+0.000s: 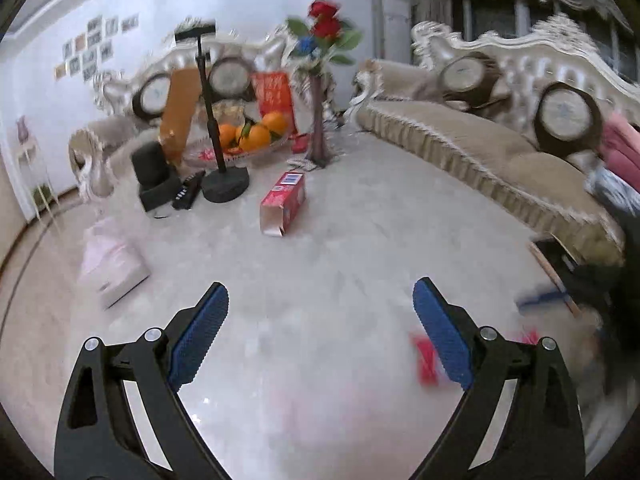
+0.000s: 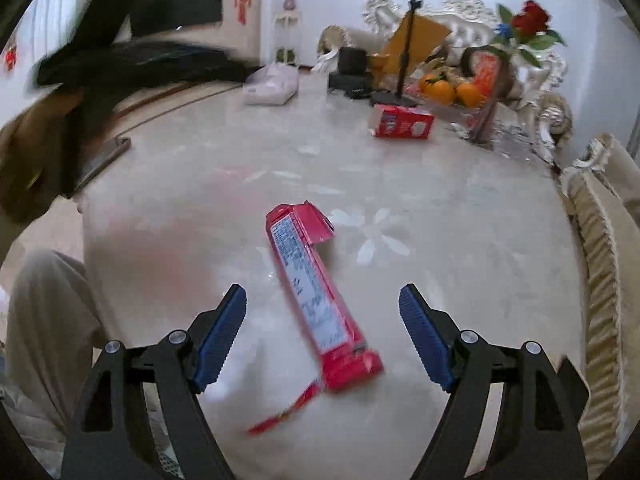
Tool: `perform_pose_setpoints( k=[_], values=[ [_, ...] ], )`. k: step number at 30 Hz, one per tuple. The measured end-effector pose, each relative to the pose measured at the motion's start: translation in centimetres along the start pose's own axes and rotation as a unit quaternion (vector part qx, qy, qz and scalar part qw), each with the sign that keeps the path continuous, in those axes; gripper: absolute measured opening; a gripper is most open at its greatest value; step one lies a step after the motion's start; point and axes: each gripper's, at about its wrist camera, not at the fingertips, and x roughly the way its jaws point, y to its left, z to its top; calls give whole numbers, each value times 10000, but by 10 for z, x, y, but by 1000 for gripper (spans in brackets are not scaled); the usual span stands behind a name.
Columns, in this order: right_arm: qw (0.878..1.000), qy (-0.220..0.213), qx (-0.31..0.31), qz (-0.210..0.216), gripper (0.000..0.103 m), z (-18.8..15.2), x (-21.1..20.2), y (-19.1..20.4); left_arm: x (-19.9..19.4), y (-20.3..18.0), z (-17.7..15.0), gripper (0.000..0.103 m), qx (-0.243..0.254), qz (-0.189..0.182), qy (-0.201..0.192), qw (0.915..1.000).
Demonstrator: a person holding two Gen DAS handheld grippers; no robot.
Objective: Collect trash
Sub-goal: 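Grasp the red box with the left tool while the right tool grasps the red toothpaste box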
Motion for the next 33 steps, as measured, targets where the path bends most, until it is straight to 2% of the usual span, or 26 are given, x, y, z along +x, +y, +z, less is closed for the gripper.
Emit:
perform_pose_setpoints(
  k=[1, 4, 6, 9, 14, 17, 20, 21, 23, 24, 25, 29, 32, 33],
  values=[
    [10000, 24, -15, 54, 75, 3, 6, -2, 27, 4, 12, 91, 1, 99, 115, 9999],
    [9996, 199, -166, 68, 75, 9, 18, -7, 75, 7, 35, 91, 113, 348, 237, 9990],
    [9993, 264, -265, 98, 75, 10, 20, -8, 113, 9, 50, 91, -20, 309, 387, 9988],
    [9992, 289, -240, 128, 75, 5, 17, -11, 148, 16, 63, 91, -194, 325, 555, 9977],
    [9989, 319, 20, 330, 75, -8, 17, -18, 201, 16, 86, 91, -22, 691, 755, 9947],
    [9986, 311, 146, 396, 74, -12, 18, -20, 221, 22, 94, 91, -71, 703, 987, 9926],
    [9986, 314, 149, 393, 72, -12, 17, -19, 233, 28, 92, 90, -253, 727, 1188, 9899],
    [9986, 302, 166, 397, 67, -13, 16, -18, 236, 29, 91, 86, -300, 714, 1309, 9884],
    [9987, 290, 226, 363, 47, -11, 16, -20, 241, 30, 87, 40, -411, 642, 1589, 9843],
    [9987, 309, 277, 311, 34, -10, 15, -20, 240, 31, 86, 40, -464, 683, 1624, 9833],
    [9984, 347, 378, 226, 31, -10, 14, -22, 236, 31, 85, 39, -493, 717, 1613, 9831],
    [9955, 213, 920, -17, 25, -15, 4, -26, 212, 26, 79, 38, -381, 748, 1564, 9841],
    [9899, 18, 1415, 12, 24, -20, -12, -29, 171, 23, 72, 38, -253, 694, 1289, 9889],
    [9874, -48, 1581, 88, 24, -24, -21, -28, 147, 23, 67, 38, -290, 599, 1157, 9911]
  ],
)
